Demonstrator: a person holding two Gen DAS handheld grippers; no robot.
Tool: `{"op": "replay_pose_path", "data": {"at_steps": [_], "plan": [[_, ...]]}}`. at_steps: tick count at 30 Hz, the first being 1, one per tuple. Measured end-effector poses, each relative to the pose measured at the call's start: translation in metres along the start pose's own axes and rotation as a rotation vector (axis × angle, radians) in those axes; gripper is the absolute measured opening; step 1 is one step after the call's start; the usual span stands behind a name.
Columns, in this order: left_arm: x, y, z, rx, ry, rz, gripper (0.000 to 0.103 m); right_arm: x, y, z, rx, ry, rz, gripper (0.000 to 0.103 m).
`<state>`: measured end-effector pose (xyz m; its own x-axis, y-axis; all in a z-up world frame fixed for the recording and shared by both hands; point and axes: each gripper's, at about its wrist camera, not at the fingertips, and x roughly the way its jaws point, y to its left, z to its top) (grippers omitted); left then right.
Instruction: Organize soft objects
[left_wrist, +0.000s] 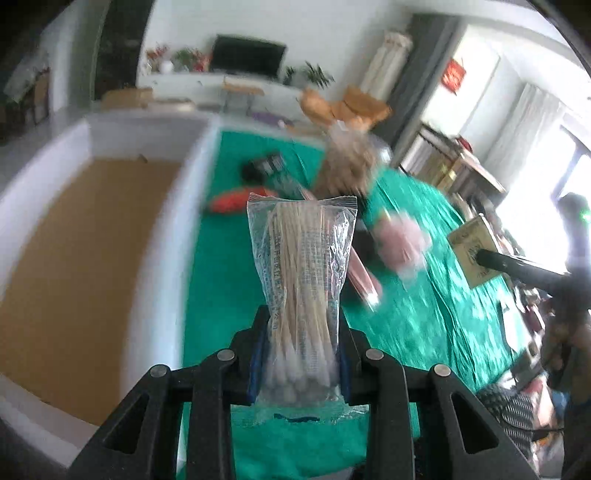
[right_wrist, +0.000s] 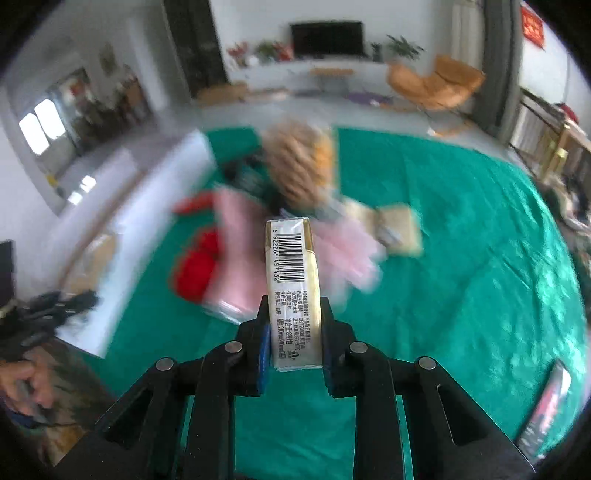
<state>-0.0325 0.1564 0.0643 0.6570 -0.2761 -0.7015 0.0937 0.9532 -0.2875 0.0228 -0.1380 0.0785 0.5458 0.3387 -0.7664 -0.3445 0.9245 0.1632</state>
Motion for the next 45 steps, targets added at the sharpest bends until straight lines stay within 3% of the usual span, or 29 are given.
{"op": "replay_pose_path", "data": {"at_steps": [5,10,11,12,13,14,15,16,21,24,29,32,35,38,41,45], "plan": [[-0.042,0.054,0.025,-0.016,-0.105,0.219,0.031,0.003,0.086,0.040,-0.046,-0.065,0.217,0.024],[-0.058,0.114,0.031,-0.086,-0.115,0.400,0.032,0.039,0.181,0.068,-0.106,-0.046,0.394,0.025],[-0.059,0.123,0.031,-0.099,-0.108,0.451,0.035,0.047,0.197,0.071,-0.107,-0.042,0.426,0.029],[-0.060,0.134,0.030,-0.119,-0.106,0.499,0.048,0.057,0.212,0.074,-0.103,-0.043,0.466,0.032],[-0.060,0.138,0.029,-0.129,-0.105,0.520,0.077,0.067,0.223,0.076,-0.099,-0.031,0.488,0.058],[-0.060,0.145,0.027,-0.146,-0.115,0.550,0.092,0.075,0.231,0.077,-0.093,-0.014,0.498,0.072],[-0.063,0.147,0.025,-0.155,-0.135,0.569,0.103,0.082,0.237,0.078,-0.083,0.001,0.504,0.075],[-0.062,0.147,0.022,-0.156,-0.149,0.576,0.103,0.085,0.239,0.078,-0.082,0.005,0.501,0.075],[-0.054,0.133,0.016,-0.144,-0.161,0.513,0.103,0.072,0.215,0.055,-0.146,-0.062,0.340,0.075],[-0.042,0.105,0.014,-0.123,-0.150,0.391,0.103,0.078,0.172,0.028,-0.144,-0.071,0.174,0.075],[0.007,0.023,0.005,0.018,-0.052,0.159,0.103,0.087,0.068,-0.049,0.029,-0.065,-0.141,0.074],[0.055,-0.020,-0.014,0.107,0.040,0.102,0.103,0.081,0.010,-0.087,0.157,-0.039,-0.283,0.074],[0.107,-0.040,-0.030,0.160,0.114,0.085,0.103,0.081,-0.026,-0.101,0.228,0.004,-0.334,0.074],[0.142,-0.044,-0.034,0.185,0.124,0.093,0.103,0.090,-0.050,-0.095,0.260,0.047,-0.358,0.074],[0.161,-0.041,-0.029,0.183,0.132,0.102,0.103,0.095,-0.060,-0.084,0.230,0.053,-0.368,0.075],[0.177,-0.035,-0.023,0.186,0.123,0.114,0.103,0.106,-0.081,-0.089,0.205,0.031,-0.357,0.084]]}}
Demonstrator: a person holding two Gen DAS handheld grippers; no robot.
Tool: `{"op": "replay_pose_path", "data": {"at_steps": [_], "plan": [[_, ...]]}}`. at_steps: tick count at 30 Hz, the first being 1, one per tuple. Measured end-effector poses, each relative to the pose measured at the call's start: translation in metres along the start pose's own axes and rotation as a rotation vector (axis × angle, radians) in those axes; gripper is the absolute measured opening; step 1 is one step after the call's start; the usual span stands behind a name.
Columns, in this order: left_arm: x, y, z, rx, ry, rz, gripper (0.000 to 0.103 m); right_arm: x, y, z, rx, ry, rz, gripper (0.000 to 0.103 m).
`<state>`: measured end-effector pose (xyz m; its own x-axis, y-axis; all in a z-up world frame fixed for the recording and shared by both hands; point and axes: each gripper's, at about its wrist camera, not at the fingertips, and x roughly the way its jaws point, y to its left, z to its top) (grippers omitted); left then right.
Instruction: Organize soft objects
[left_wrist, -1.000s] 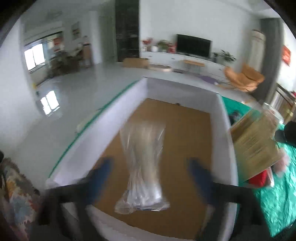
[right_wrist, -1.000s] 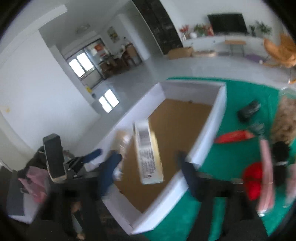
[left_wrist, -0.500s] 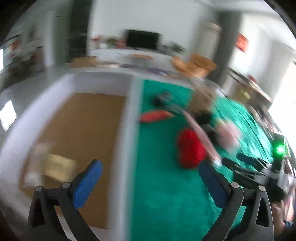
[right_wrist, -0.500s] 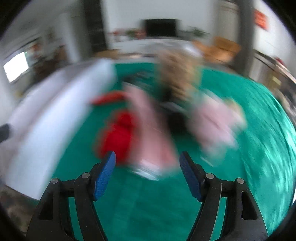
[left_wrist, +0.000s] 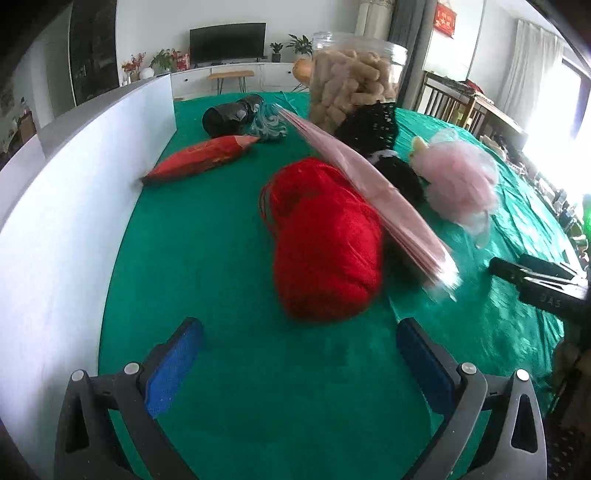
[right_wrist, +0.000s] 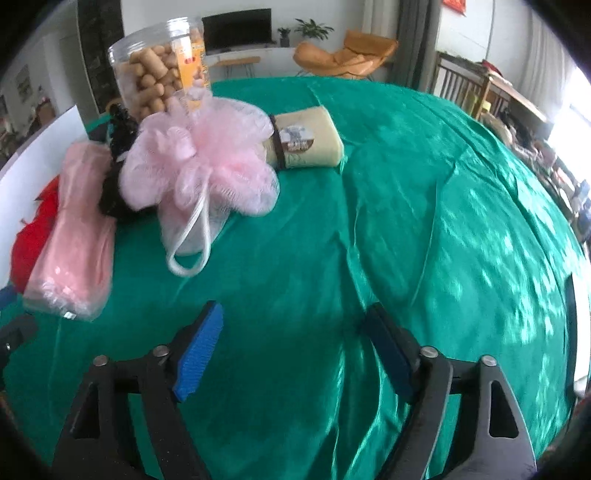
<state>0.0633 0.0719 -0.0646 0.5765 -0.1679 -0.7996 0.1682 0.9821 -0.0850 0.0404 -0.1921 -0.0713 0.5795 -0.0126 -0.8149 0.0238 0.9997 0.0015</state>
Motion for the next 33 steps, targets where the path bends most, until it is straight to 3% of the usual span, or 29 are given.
{"op": "replay_pose_path", "data": {"at_steps": [7,12,33], "plan": [[0.019,0.007,0.019,-0.007,0.017,-0.001,0.103,0.023,-0.018,0.009,-0.005,-0.014,0.028,0.096],[0.029,-0.003,0.020,0.060,0.028,0.076,0.103,0.022,-0.017,0.007,-0.009,-0.019,0.029,0.096],[0.030,-0.001,0.022,0.056,0.027,0.072,0.103,0.022,-0.016,0.005,-0.010,-0.021,0.029,0.096]]}}
